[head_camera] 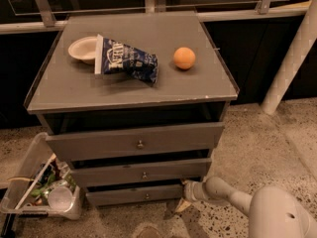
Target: Open bottom drawer
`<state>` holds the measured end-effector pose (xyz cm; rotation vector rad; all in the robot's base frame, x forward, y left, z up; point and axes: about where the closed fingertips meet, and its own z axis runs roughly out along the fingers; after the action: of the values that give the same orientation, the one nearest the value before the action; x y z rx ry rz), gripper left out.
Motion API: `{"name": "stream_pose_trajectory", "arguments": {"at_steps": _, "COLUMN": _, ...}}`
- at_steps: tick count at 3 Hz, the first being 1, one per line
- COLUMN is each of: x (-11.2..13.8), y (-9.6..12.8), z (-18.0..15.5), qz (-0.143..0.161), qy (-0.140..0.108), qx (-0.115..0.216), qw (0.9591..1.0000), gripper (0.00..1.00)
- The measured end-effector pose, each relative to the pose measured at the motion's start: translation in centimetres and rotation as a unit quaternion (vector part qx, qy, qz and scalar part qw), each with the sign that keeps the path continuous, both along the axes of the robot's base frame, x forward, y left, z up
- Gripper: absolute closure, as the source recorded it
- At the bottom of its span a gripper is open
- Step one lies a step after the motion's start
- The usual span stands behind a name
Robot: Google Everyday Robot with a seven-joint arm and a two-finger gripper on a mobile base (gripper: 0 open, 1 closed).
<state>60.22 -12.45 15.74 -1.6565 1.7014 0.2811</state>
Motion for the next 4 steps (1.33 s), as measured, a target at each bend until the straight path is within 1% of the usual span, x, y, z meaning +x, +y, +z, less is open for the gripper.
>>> {"name": "stream_pose_trajectory", "arguments": {"at_steps": 1, "x": 0.09, "y": -0.05, "z": 0.0, "qz": -0.001, "qy": -0.001, "qx": 0.0, "qw": 1.0, "gripper": 0.18}}
{"name": "stream_pose_trajectory", "arguments": {"at_steps": 3, "x": 0.02, "y": 0.02, "z": -0.03, "qz": 0.0, "qy": 0.0, "qx": 0.001, "qw": 1.0, "gripper": 0.64}}
{"name": "stream_pose_trajectory", "arguments": {"at_steps": 4, "x": 0.02, "y": 0.02, "z": 0.56, "qz": 0.0, "qy": 0.0, "qx": 0.001, "qw": 1.0, "gripper": 0.87}}
